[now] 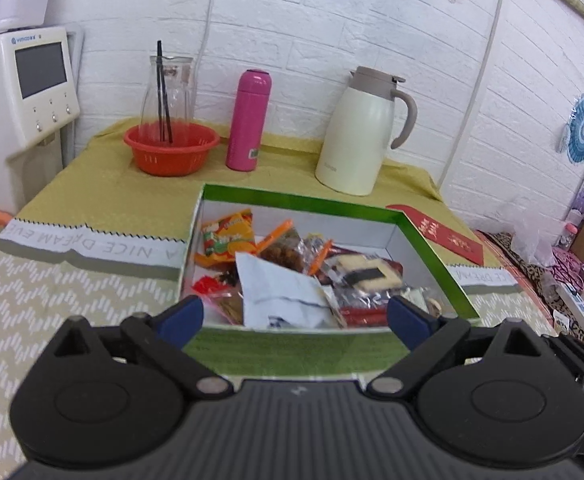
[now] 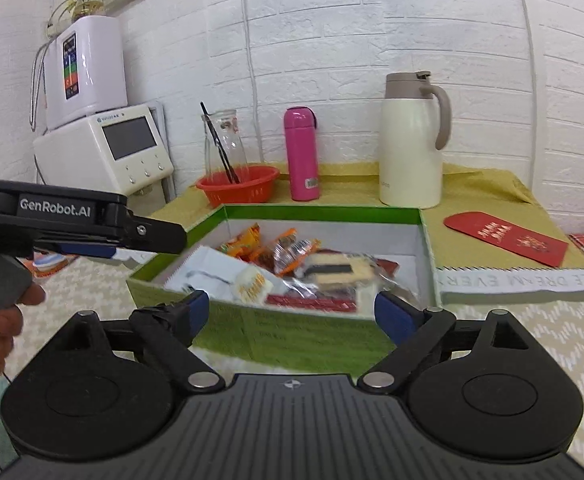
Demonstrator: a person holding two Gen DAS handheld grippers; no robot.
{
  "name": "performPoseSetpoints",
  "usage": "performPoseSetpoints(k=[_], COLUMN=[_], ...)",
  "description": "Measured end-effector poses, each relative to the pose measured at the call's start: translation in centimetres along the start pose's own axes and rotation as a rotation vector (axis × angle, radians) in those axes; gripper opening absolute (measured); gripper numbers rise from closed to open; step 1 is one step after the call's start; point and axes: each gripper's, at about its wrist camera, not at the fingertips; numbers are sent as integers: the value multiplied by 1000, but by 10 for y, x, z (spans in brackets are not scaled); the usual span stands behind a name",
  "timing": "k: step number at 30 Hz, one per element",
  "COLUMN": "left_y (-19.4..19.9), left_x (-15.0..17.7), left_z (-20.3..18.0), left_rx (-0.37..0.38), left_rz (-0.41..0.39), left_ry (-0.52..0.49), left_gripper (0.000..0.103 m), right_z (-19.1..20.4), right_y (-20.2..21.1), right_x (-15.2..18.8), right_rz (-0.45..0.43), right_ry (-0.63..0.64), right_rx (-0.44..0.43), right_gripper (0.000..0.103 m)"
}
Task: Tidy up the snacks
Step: 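Move the right tool back and grasp the small orange candy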
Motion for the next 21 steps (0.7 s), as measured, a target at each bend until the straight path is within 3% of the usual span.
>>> performPoseSetpoints(k=[3,7,19,21], left_y=[1,-15,-58,-67], left_x=[24,47,57,55], left_z=[-16,-37,-84,-89], left_rx=[49,116,179,191], left_rz=[21,107,235,264], left_ry=[-18,-13,-51,-53], left_gripper=[96,96,96,96], right_z=[-19,-39,-31,-34], right_y=[23,33,14,9], right_x=[30,55,64,62], right_rz=[60,126,168,174], right_ry=[-19,-89,-31,-42], right_rx=[35,66,36,36], right_gripper=[103,103,103,96])
Point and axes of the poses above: each gripper's, at about its wrist camera, not at the fingertips, and y roughly against the way its jaws point, z to its left, x to its underside
